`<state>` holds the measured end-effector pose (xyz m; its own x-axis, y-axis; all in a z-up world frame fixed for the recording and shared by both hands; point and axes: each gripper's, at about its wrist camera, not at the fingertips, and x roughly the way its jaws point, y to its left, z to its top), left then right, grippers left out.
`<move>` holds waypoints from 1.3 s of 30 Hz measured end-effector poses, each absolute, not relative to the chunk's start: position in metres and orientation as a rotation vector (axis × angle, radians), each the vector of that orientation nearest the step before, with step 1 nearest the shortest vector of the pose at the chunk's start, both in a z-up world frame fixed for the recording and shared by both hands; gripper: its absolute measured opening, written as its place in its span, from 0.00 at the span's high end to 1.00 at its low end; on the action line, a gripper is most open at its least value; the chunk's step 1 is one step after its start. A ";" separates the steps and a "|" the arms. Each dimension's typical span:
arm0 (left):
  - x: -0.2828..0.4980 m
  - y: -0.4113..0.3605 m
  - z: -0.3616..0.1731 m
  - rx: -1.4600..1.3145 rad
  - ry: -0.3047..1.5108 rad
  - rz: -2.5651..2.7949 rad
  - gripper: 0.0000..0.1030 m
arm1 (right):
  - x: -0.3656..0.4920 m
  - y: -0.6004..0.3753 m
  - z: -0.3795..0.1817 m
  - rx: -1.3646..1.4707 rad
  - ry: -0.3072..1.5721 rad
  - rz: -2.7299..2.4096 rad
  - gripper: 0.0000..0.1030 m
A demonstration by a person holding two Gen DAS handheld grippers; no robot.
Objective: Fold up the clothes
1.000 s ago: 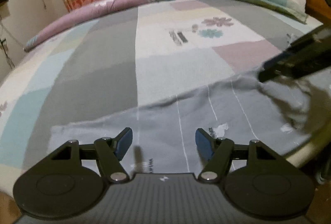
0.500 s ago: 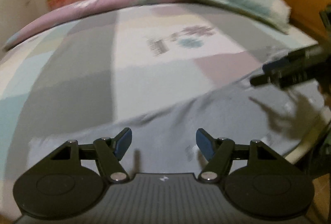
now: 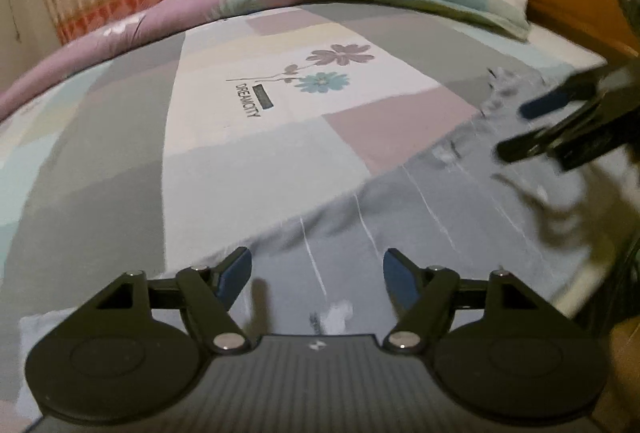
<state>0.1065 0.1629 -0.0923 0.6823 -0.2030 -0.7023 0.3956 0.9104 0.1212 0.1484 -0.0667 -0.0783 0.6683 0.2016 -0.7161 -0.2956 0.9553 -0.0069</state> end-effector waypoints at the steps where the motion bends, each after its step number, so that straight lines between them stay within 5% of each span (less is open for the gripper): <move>1: 0.100 0.164 -0.093 0.293 0.747 -0.342 0.28 | 0.138 -0.070 -0.077 -0.123 0.792 0.277 0.13; 8: 0.077 0.182 -0.108 0.224 0.797 -0.259 0.23 | 0.082 -0.089 -0.109 -0.107 0.870 0.188 0.03; 25: 0.078 0.197 -0.099 0.138 0.810 -0.085 0.22 | 0.037 -0.178 -0.104 -0.011 0.825 0.089 0.03; 39: 0.095 0.077 -0.053 0.273 0.720 -0.306 0.22 | 0.111 -0.193 -0.100 -0.111 0.772 0.087 0.03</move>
